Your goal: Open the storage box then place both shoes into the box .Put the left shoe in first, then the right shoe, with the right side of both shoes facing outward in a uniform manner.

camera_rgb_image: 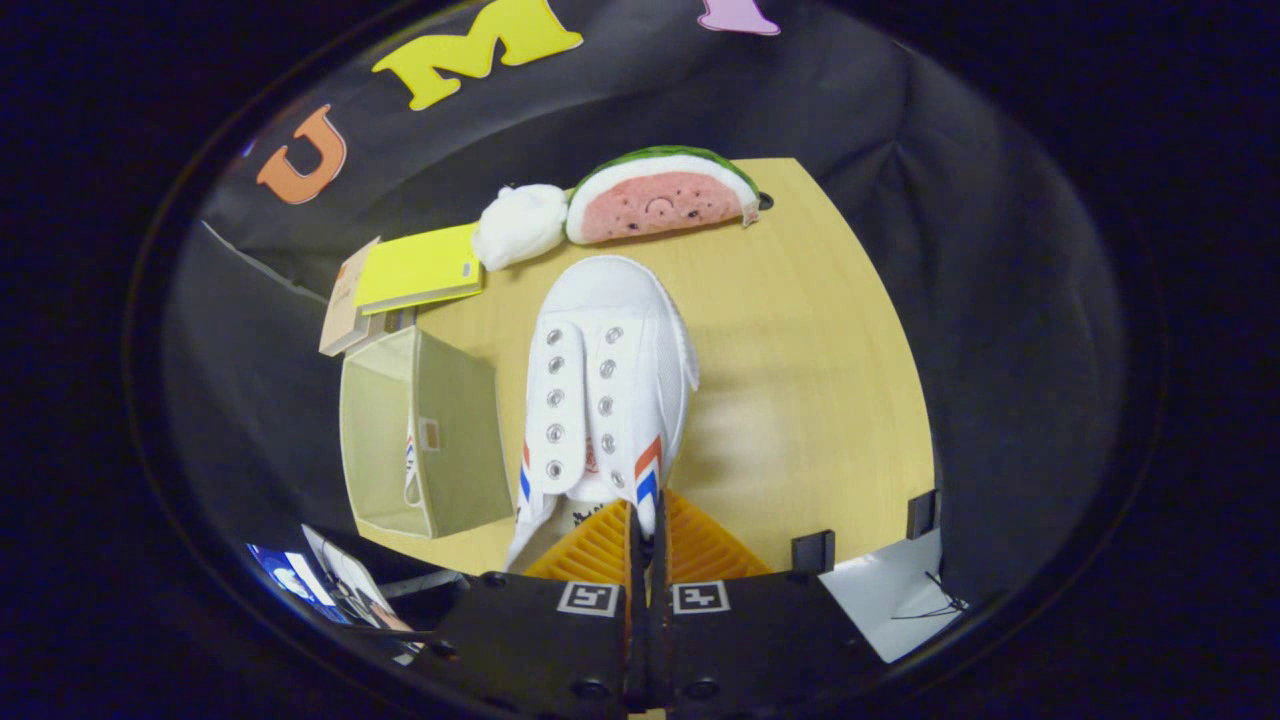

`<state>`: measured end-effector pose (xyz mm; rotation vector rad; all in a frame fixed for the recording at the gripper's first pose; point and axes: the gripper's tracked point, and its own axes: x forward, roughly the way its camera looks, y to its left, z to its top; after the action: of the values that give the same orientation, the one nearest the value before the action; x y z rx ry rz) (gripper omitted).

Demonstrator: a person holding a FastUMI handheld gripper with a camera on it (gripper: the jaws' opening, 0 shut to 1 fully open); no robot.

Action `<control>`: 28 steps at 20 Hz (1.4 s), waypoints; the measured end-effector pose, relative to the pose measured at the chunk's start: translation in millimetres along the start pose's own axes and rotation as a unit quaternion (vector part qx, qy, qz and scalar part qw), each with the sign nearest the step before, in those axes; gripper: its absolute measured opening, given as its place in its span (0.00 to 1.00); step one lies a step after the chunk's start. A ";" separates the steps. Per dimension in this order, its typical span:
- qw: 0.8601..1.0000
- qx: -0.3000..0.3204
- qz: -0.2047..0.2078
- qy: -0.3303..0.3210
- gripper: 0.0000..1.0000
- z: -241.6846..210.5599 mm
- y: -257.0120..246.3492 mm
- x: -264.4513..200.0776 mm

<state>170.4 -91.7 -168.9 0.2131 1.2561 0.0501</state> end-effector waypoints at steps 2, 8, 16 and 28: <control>1.000 -0.004 0.010 -0.016 0.06 -0.4 26.6 -6.0; 0.999 -0.036 0.003 -0.038 0.06 -4.8 110.3 -8.0; 0.996 -0.078 -0.019 -0.045 0.06 -14.9 205.9 11.3; 0.995 -0.083 -0.057 0.004 0.06 -36.5 258.8 118.4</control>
<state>193.2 184.8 -242.1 -0.0016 1.2628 0.0565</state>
